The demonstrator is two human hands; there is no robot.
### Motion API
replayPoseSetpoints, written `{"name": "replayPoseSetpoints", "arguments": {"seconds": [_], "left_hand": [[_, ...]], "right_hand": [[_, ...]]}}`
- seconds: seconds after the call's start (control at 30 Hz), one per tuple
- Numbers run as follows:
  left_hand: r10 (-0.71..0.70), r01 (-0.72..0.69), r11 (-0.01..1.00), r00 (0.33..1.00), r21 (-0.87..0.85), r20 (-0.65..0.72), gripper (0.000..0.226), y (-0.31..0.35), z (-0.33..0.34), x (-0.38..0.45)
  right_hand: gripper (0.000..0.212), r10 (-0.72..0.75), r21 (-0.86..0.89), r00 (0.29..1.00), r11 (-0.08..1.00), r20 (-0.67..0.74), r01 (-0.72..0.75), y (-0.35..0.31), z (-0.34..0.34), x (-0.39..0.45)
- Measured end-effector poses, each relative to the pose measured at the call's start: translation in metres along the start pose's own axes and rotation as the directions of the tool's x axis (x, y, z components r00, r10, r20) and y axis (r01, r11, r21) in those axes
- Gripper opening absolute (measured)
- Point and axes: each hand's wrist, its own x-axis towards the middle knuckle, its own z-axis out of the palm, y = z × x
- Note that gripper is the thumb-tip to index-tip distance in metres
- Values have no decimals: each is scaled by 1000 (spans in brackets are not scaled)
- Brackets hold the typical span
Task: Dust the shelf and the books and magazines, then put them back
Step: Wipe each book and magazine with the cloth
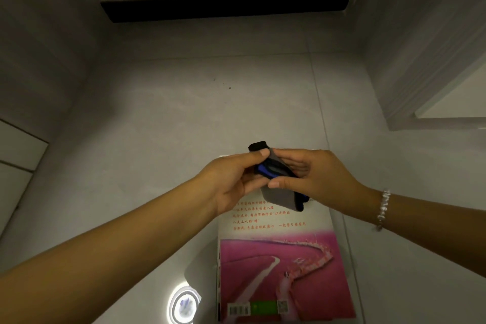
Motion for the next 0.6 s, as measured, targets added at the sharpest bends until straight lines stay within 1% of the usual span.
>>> {"name": "replayPoseSetpoints", "arguments": {"seconds": [0.1,0.2,0.23,0.3,0.37,0.47,0.5,0.53,0.6], "left_hand": [[7,-7,998,1000,56,-12,18,2,-1,-1],[36,-37,997,999,71,22,21,3,-2,0],[39,-41,996,999,76,27,22,3,-2,-1],[46,-48,993,999,104,15,21,3,-3,-1],[90,-81,981,995,176,-46,18,0,-5,2],[202,-139,934,966,330,-164,9,-5,-9,7],[218,-146,928,959,343,-182,13,-7,-11,9],[215,-144,933,958,330,-189,23,-8,-13,10],[156,-109,955,975,274,-159,43,-9,-14,11]], "right_hand": [[51,32,15,999,999,5,-32,2,1,3],[39,90,76,996,993,24,-92,1,0,5],[34,111,99,994,989,16,-112,1,0,6],[37,152,110,988,983,-25,-148,2,-3,8],[36,193,133,980,974,-44,-186,1,-6,11],[22,254,264,967,934,-16,-240,0,-10,13],[22,272,312,962,914,2,-259,0,-11,14],[24,292,357,956,891,17,-279,1,-12,15],[28,328,433,944,846,36,-311,2,-13,16]]}}
